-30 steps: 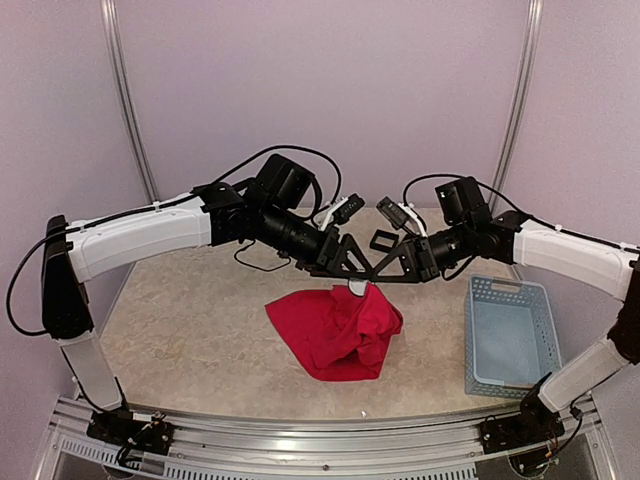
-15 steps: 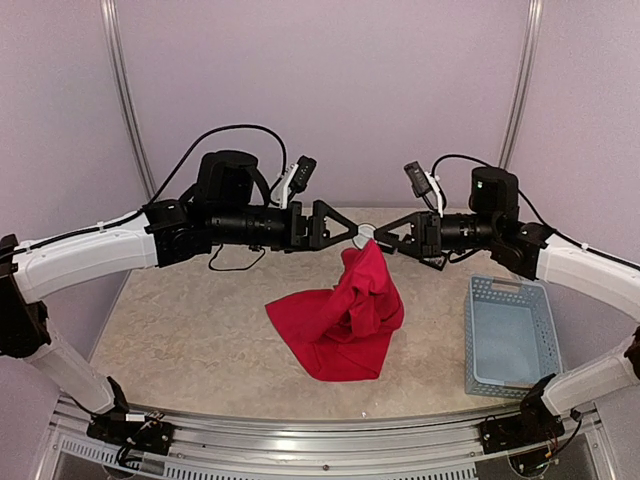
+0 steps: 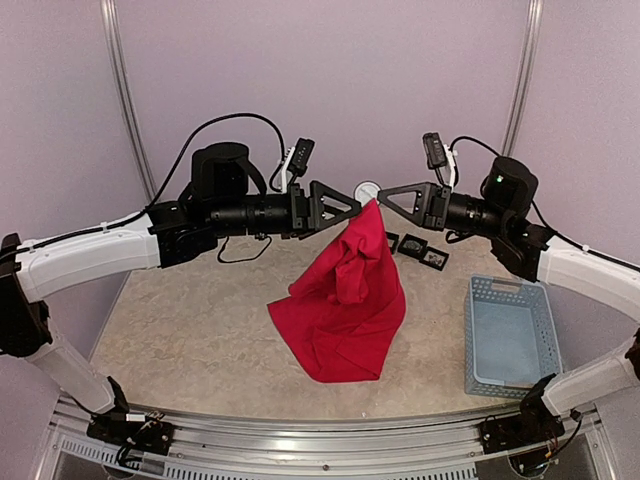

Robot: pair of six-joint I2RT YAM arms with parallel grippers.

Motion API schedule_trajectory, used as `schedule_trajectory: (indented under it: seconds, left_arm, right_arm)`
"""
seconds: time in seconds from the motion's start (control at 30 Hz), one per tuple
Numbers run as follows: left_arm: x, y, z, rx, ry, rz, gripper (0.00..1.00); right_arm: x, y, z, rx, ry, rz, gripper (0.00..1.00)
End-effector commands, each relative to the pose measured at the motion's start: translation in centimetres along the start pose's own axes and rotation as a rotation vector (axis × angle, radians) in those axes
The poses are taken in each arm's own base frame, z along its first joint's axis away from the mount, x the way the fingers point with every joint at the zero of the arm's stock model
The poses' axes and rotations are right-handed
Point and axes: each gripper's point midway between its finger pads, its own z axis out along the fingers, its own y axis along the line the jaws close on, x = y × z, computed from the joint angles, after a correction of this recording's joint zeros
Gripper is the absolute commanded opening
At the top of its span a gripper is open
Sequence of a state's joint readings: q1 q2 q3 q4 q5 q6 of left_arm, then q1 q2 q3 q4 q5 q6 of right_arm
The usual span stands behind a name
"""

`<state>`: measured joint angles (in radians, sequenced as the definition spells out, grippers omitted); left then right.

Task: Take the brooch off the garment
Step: Pass from the right arm to the left

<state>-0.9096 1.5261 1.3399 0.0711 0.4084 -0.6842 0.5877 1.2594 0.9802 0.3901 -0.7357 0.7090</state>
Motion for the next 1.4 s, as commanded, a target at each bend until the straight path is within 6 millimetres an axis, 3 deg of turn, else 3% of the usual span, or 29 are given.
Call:
schedule_trajectory:
  seconds: [0.0, 0.43, 0.57, 1.03, 1.17, 1.27, 1.37]
  left_arm:
    - [-0.6, 0.1, 0.2, 0.016, -0.016, -0.01, 0.72]
    - [-1.3, -0.8, 0.7, 0.061, -0.002, -0.001, 0.36]
    - [-1.2, -1.0, 1.0, 0.079, 0.003, 0.004, 0.33]
    - [-1.0, -1.1, 1.2, 0.09, 0.015, 0.001, 0.0]
    - [-0.5, -0.7, 1.1, 0.076, 0.028, -0.008, 0.0]
    - [0.0, -0.3, 0.9, 0.06, 0.05, -0.019, 0.0]
    - [0.7, 0.1, 0.5, 0.049, 0.091, -0.041, 0.0]
  right_arm:
    - [-1.8, 2.1, -0.2, -0.089, -0.055, -0.007, 0.0]
    - [-1.3, 2.7, 0.4, -0.158, -0.018, 0.021, 0.0]
    - [-1.3, 2.6, 0.4, -0.159, -0.018, 0.025, 0.0]
    - [0.0, 1.5, 0.6, -0.128, 0.021, 0.039, 0.0]
    - [0.3, 1.2, 0.5, -0.105, 0.031, 0.033, 0.0]
    - [0.3, 1.5, 0.3, -0.113, 0.03, 0.038, 0.07]
    - [0.6, 2.0, 0.0, -0.131, 0.042, 0.036, 0.21]
